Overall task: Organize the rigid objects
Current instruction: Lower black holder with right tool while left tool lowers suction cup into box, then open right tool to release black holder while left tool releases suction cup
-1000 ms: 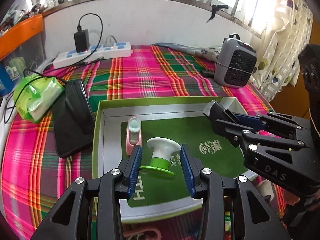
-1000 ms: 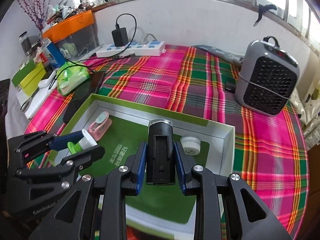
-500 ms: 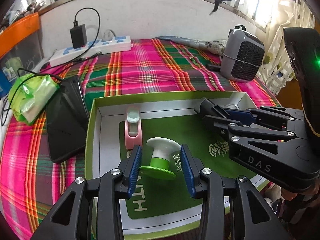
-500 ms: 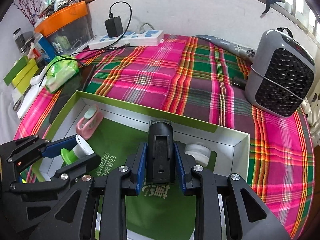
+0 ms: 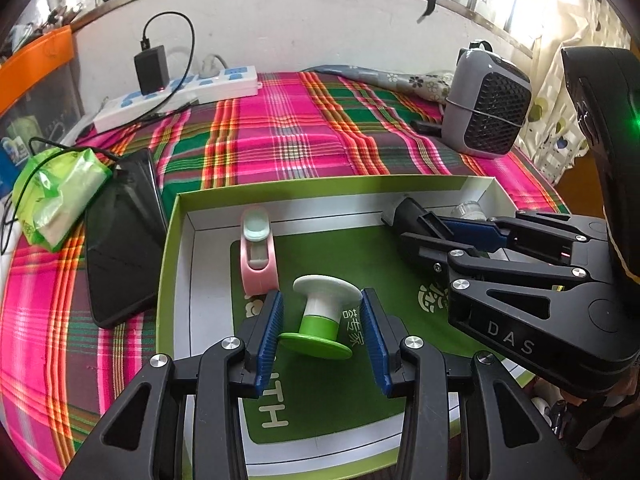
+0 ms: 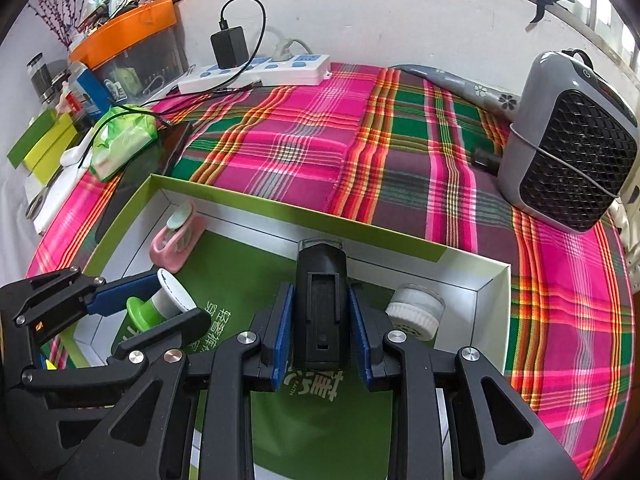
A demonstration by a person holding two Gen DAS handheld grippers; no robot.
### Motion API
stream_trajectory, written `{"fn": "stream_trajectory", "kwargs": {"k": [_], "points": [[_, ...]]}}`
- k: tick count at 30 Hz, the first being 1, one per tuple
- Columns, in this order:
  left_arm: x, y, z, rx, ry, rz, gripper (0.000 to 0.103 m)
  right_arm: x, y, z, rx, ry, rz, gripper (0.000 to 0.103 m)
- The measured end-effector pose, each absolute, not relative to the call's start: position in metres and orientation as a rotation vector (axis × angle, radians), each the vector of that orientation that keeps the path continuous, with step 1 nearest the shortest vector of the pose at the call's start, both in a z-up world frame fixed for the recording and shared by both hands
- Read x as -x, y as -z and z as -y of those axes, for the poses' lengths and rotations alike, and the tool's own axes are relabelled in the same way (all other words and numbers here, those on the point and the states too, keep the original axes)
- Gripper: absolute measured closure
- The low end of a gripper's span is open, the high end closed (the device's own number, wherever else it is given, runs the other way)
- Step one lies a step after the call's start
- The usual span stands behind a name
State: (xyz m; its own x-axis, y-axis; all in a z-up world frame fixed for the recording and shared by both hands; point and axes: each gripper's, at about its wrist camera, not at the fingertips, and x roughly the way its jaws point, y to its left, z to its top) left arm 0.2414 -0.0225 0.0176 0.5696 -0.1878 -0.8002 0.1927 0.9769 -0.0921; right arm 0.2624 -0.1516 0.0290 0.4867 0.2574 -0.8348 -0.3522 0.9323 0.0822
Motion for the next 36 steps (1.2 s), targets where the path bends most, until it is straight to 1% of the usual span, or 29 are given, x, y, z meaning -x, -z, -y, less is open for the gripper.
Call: {"fn": "stream_trajectory", "kwargs": {"k": [27,28,29,31,36], "points": [[-0.242,-0.017,0.023,-0.001,0.230,-0.947,0.064,-0.262,-0.033,0.153,0.076,-0.347,-0.995,0.074],[-0.242,-0.017,0.023,0.002,0.229,-0.946,0.064,-0.262,-0.034,0.153,0.072,-0.349,-0.995,0.073],[-0.241,-0.018,0.023,0.007,0.230,-0.945,0.064,-0.262,-0.034,0.154,0.067,-0.350,-0.994,0.070],[-0.239,-0.019,0.022,0.013,0.230,-0.942,0.064,-0.261,-0.036,0.155,0.058,-0.355,-0.990,0.066],[-0.232,-0.026,0.017,0.023,0.218,-0.924,0.064,-0.255,-0.042,0.157,0.041,-0.356,-0.973,0.066]]}}
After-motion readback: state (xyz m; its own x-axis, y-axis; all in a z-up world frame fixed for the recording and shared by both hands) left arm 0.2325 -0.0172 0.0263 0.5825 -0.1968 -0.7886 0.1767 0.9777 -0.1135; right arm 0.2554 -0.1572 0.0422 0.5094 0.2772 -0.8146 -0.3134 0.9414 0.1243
